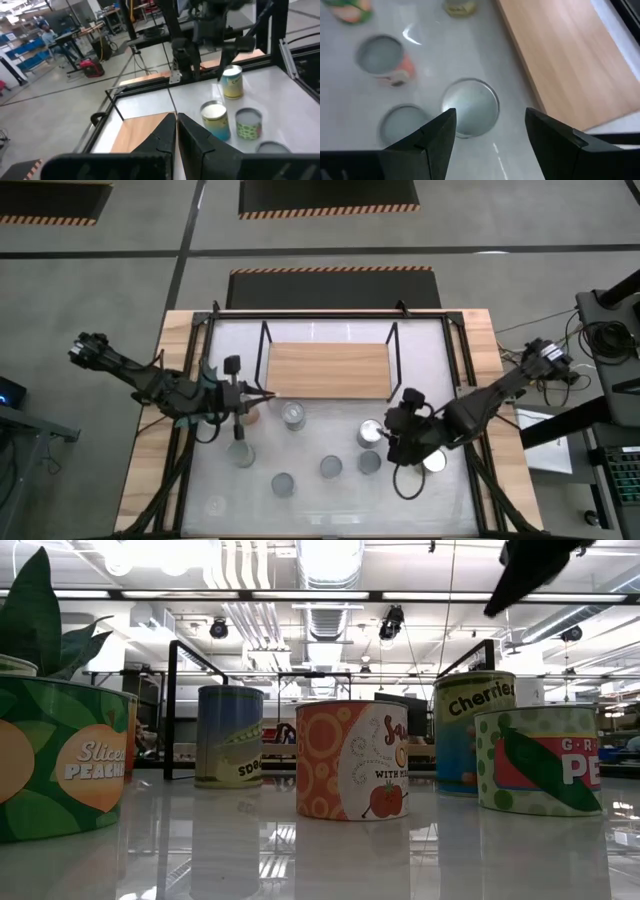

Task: Pick and place cans onto a shelf
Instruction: Put the large canned cherries on the shelf

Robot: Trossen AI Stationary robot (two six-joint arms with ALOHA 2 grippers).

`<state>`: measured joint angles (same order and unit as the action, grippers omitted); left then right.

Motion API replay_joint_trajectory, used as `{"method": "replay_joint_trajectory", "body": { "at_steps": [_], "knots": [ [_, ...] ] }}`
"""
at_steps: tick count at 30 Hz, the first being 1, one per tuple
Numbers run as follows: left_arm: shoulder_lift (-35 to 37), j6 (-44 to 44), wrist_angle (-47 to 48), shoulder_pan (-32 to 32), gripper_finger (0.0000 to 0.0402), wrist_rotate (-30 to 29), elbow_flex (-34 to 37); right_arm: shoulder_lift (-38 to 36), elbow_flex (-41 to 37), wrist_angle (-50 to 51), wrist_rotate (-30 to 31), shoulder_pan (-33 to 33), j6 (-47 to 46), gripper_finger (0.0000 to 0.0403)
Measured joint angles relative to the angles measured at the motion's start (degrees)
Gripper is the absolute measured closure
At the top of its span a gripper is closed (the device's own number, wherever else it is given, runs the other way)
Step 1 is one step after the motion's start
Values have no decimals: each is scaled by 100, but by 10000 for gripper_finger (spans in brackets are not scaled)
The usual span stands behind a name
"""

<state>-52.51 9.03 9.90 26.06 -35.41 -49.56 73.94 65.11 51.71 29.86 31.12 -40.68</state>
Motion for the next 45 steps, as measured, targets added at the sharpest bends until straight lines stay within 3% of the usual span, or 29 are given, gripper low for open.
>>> {"method": "replay_joint_trajectory", "body": {
  "at_steps": [8, 17, 27, 31, 37, 45],
  "knots": [
    [-7, 123, -196, 0, 402, 2, -22, 359, 8, -14, 16, -27, -321, 173],
    [-9, 123, -283, 0, 402, 2, -22, 637, 230, 19, -202, -161, 156, 127],
    [-12, 125, -288, 0, 402, 2, -17, 609, 232, -175, -287, -136, 707, 236],
    [-11, 196, -331, 0, 402, -1, -16, 609, 227, -148, -140, -230, 553, 253],
    [-13, 227, -348, 0, 402, -1, -15, 609, 224, -123, -62, -262, 473, 197],
    [-13, 228, -348, 0, 402, -1, -13, 609, 224, -117, 1193, -267, 576, 92]
  ]
}}
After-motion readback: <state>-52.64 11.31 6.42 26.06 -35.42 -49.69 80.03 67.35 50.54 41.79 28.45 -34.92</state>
